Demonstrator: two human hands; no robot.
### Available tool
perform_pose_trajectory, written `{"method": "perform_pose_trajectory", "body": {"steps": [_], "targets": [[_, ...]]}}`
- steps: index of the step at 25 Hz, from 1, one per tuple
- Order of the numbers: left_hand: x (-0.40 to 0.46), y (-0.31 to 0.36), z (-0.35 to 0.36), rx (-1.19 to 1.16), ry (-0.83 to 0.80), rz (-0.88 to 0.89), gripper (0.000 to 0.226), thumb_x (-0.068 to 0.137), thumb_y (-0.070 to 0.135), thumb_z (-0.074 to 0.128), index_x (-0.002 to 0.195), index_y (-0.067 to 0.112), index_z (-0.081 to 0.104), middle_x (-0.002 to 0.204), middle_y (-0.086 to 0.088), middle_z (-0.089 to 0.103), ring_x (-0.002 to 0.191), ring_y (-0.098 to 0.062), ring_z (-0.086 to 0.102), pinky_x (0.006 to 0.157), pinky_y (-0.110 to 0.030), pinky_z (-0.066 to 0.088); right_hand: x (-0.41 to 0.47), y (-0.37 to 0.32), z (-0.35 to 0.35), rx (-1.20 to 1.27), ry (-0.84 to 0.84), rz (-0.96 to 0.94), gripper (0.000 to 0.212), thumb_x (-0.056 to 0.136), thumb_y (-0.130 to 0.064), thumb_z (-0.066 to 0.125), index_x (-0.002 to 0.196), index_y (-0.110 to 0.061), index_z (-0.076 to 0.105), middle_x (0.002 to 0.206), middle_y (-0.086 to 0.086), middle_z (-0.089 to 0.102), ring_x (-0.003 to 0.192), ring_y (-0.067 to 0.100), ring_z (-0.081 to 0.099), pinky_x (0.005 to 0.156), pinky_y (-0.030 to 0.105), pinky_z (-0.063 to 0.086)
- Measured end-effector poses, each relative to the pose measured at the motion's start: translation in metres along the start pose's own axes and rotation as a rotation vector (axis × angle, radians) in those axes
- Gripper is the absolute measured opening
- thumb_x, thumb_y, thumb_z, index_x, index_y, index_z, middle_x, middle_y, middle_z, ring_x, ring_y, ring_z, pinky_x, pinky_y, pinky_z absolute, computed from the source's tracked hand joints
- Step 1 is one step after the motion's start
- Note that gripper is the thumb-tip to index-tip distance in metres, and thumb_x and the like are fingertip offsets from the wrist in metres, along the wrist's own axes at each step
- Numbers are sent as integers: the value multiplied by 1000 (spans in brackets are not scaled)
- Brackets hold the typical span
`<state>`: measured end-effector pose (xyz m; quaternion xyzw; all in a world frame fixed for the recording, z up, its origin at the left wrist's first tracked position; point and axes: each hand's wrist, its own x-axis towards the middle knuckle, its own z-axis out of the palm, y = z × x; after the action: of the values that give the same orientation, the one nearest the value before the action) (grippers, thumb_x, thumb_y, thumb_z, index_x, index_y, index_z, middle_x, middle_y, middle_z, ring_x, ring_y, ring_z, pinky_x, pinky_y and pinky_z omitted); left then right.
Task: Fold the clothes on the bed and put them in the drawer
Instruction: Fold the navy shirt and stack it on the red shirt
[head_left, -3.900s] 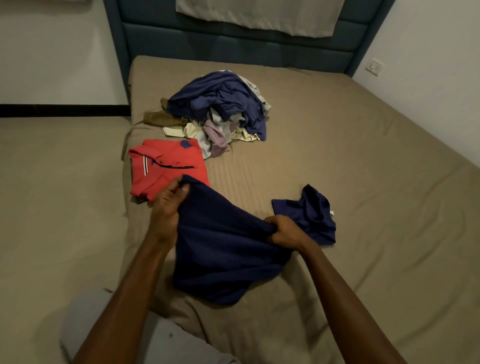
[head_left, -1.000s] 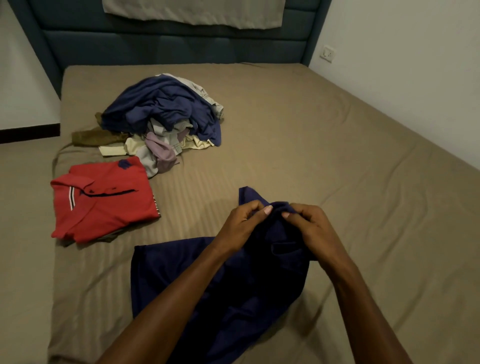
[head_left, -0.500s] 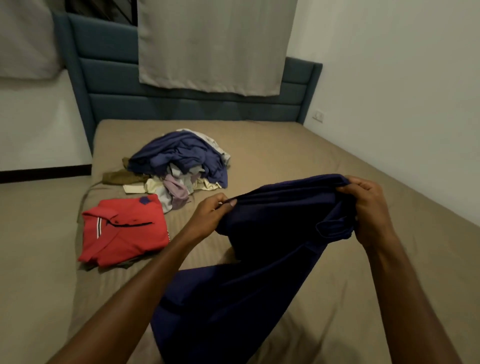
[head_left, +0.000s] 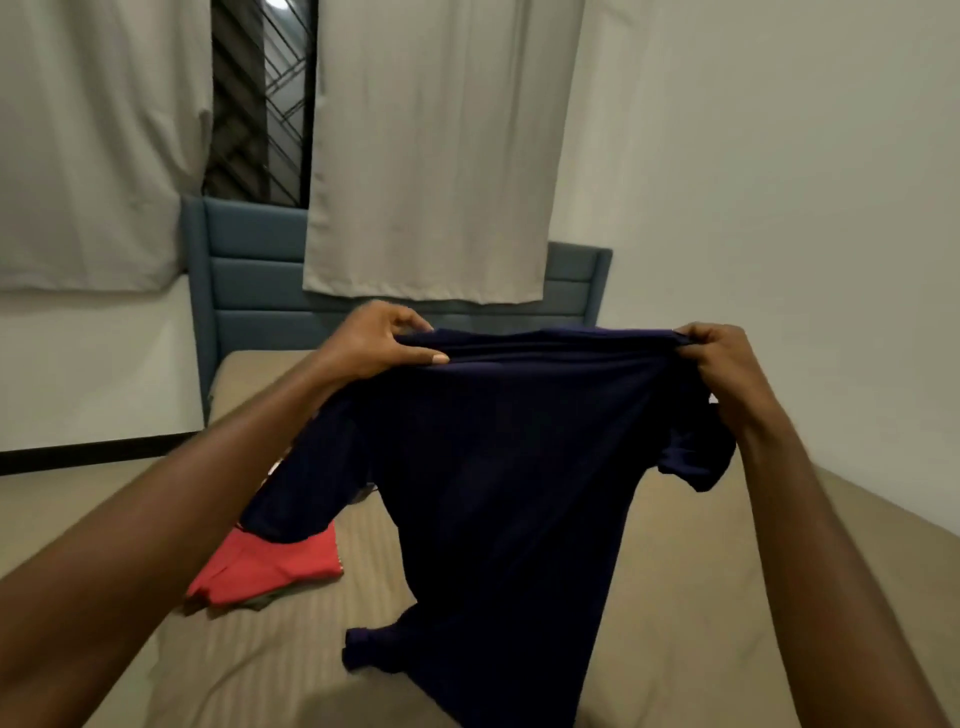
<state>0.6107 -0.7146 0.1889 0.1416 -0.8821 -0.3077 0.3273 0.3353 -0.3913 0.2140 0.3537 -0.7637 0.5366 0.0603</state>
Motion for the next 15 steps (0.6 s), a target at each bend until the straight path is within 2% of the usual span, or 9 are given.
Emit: {"method": "perform_pose_trajectory", "body": {"steps": [2,4,6,8,9,11,13,15], "targets": [[-6,31,-23,2,-65,-46,35,69,46,92,88,19,81,79,1,78,75,-11,74,68,-27,59,1,-25,-21,-70,-49,-55,26,84,11,46,87,1,69,75,12,65,62,20,56,57,28,44],[-11,51,-40,18,-104,-131,44,68,54,90,79,13,80,74,-4,77,67,-19,72,62,-32,57,0,-43,-37,-179,-129,-92,24,80,10,40,77,0,62,69,10,56,61,20,49,58,31,37],[-17,68,-46,44,-79,-173,57,71,64,83,70,8,71,67,-5,71,59,-22,65,57,-35,50,-6,-59,-49,-249,-122,-120,23,79,7,38,67,-5,53,63,7,47,58,20,41,56,31,30],[-25,81,-48,-42,-9,-174,59,78,67,75,63,12,59,60,-7,59,52,-20,54,51,-30,41,-12,-69,-58,-211,-78,-150,18,79,1,41,65,-6,49,62,8,44,57,20,39,55,31,28],[-30,86,-49,-131,1,-169,57,82,65,72,59,15,55,58,-6,53,50,-19,49,48,-28,38,-15,-74,-61,-117,-79,-146,12,79,-6,45,67,-5,48,64,9,42,57,19,37,55,32,27],[-43,92,-56,-254,-53,-147,54,83,61,71,57,16,56,57,-5,53,48,-18,47,47,-26,37,-19,-78,-73,88,-87,-111,18,81,-18,55,75,-2,50,73,11,40,59,20,35,56,34,25],[-54,94,-69,-200,-176,-99,45,81,53,77,70,10,71,68,-9,68,57,-19,60,55,-28,48,-22,-79,-91,180,-68,-126,25,92,-19,62,87,5,64,79,14,54,63,21,50,59,32,38],[-60,93,-83,-121,-287,-51,35,76,43,84,80,10,76,79,-11,73,68,-20,66,65,-31,54,-24,-77,-108,247,-62,-141,27,98,-20,63,104,5,73,92,14,67,75,21,63,68,29,49]]}}
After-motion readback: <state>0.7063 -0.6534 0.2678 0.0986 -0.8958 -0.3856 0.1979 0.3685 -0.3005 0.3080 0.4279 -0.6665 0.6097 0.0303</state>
